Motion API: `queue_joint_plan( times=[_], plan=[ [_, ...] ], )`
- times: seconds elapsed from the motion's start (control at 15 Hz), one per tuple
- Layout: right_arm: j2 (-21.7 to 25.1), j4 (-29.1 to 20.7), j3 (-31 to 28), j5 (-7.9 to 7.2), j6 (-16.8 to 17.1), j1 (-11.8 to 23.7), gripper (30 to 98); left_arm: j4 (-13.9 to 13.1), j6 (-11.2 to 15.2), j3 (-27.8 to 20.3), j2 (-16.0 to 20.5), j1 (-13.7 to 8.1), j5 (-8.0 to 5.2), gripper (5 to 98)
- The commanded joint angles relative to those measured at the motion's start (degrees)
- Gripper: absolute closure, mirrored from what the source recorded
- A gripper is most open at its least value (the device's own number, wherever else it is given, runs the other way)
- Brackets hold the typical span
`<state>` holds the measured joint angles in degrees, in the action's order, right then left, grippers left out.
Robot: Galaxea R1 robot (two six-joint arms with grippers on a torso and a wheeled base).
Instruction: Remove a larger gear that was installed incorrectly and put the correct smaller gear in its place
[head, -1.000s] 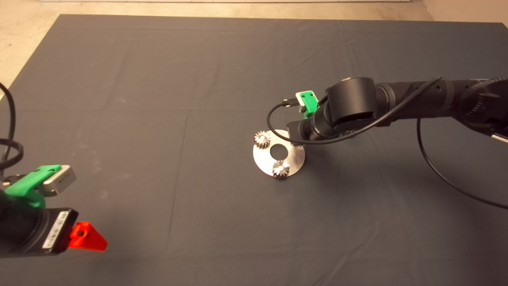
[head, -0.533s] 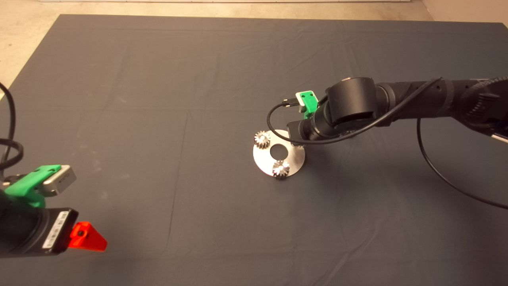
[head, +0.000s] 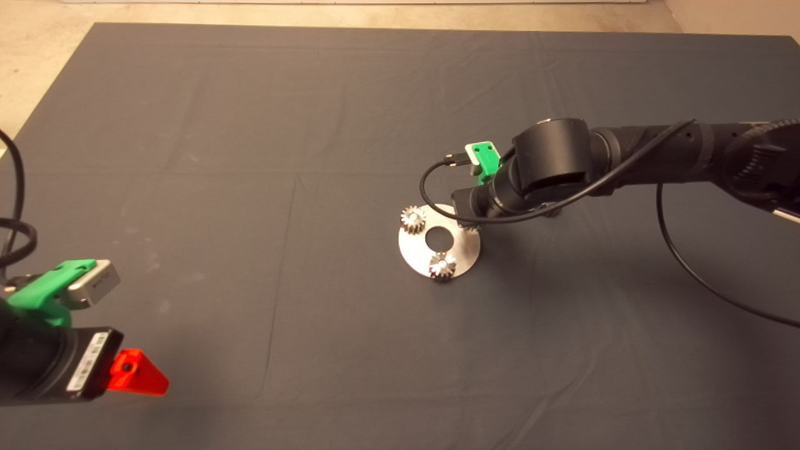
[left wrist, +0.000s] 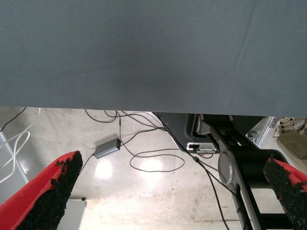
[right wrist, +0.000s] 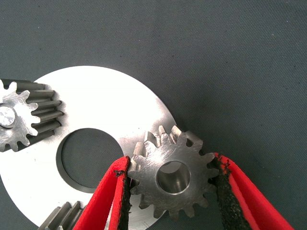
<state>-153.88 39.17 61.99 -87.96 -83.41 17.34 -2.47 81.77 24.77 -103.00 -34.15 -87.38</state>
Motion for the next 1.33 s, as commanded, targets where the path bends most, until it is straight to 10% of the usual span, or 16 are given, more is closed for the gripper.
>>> queue_joint_plan(
  times=[0.0, 1.27],
  plan=[
    [-0.3, 1.1, 1.4, -7.05, 0.3, 0.5, 89.2, 0.5, -0.2, 0.1, 0.3, 0.0, -7.63, 5.4],
    [-1.7, 1.0, 1.9, -7.05, 0.4, 0.9, 89.2, 0.5, -0.2, 0.0, 0.5, 0.0, -7.63, 5.4]
  ],
)
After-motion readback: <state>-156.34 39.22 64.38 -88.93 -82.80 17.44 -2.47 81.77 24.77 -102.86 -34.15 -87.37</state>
